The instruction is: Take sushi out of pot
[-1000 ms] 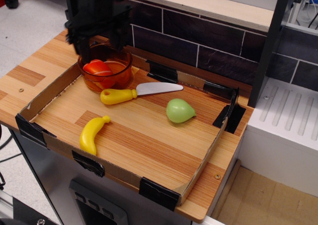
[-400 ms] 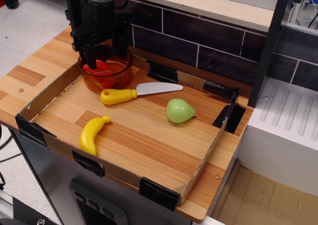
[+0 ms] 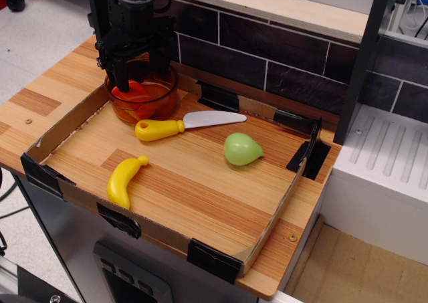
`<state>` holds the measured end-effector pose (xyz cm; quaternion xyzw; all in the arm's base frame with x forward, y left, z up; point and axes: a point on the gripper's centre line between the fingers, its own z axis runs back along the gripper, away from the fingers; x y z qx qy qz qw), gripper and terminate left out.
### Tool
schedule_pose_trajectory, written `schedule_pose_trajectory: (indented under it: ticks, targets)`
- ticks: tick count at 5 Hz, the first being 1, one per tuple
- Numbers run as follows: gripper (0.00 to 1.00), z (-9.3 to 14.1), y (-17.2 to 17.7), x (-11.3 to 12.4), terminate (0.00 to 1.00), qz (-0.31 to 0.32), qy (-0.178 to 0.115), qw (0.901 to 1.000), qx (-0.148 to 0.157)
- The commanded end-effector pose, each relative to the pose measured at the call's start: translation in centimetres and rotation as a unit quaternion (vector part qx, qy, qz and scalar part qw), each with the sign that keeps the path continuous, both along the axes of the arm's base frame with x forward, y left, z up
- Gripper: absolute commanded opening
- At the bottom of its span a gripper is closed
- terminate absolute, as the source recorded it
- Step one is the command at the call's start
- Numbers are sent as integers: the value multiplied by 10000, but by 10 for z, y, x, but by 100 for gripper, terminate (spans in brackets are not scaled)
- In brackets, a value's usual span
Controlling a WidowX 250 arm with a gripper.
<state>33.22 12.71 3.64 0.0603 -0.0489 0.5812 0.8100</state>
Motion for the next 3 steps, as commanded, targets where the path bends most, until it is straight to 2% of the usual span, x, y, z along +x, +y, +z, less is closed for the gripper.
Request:
schedule_pose_trajectory:
  ticks: [1, 3]
  targets:
    - [100, 6, 3, -1, 0, 156, -50, 9996, 213]
    - [100, -7, 1, 0, 0, 171, -137, 9991, 373]
